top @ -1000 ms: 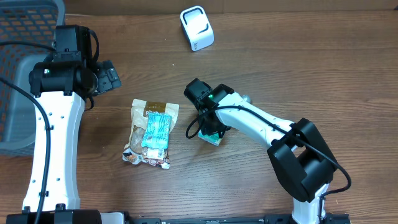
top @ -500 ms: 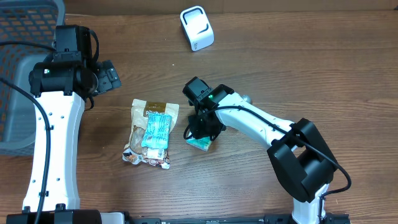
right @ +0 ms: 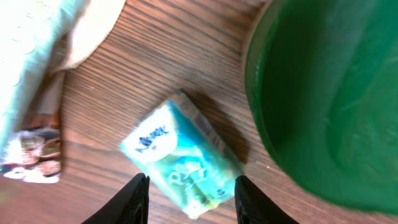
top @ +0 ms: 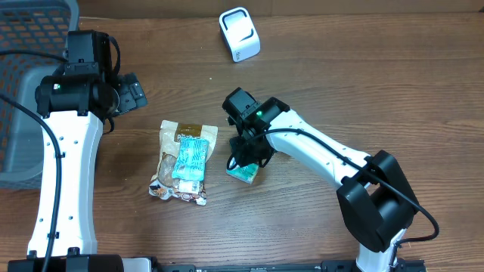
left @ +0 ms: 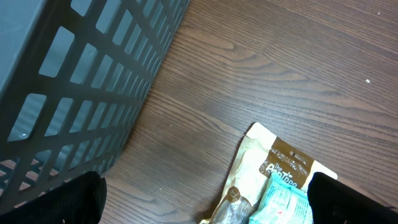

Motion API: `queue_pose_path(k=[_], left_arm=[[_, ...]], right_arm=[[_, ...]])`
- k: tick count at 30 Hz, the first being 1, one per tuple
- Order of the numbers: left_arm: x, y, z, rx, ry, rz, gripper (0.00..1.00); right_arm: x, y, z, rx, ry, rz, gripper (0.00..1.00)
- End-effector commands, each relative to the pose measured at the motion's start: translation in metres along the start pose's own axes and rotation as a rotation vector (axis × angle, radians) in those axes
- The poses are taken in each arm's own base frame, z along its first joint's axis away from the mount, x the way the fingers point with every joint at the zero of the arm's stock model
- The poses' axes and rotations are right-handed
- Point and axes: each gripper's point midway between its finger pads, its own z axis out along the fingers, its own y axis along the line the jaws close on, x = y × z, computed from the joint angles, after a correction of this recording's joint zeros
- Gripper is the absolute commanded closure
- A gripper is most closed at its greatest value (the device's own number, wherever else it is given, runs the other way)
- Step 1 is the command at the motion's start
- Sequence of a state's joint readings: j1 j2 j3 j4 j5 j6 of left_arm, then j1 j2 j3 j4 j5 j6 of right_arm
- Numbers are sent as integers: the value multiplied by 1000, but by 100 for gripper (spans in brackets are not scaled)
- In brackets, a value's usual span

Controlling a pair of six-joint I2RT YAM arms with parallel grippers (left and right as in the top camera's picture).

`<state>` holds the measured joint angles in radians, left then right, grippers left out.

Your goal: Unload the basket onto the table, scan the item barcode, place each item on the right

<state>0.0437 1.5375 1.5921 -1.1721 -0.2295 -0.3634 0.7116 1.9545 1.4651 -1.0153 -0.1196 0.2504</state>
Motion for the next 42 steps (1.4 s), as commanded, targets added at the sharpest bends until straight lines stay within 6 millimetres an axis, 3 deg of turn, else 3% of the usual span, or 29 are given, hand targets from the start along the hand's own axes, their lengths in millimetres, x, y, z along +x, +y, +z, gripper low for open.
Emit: queue_pose_path(k=[1, 8, 14, 19, 25, 33, 42], left_arm=[[-4, 3, -4, -8, -18, 7, 0], [-4, 3, -4, -8, -18, 7, 1], [-4, 3, -4, -8, -18, 7, 0], [-4, 3, -4, -8, -18, 7, 0], [-4, 3, -4, -8, -18, 7, 0], [-4, 3, -4, -8, -18, 7, 0], [-4, 3, -4, -8, -18, 7, 1]], right_arm=[[8, -13, 7, 49, -12, -39, 58], [19, -20, 25, 57, 6, -36, 57], [33, 17, 22, -155, 85, 62, 64], [36, 23, 21, -189, 107, 86, 65], [25, -1, 24, -46, 39, 80, 64], [16, -2, 24, -36, 0, 2, 61], [-13, -9, 8, 37, -100, -3, 59]])
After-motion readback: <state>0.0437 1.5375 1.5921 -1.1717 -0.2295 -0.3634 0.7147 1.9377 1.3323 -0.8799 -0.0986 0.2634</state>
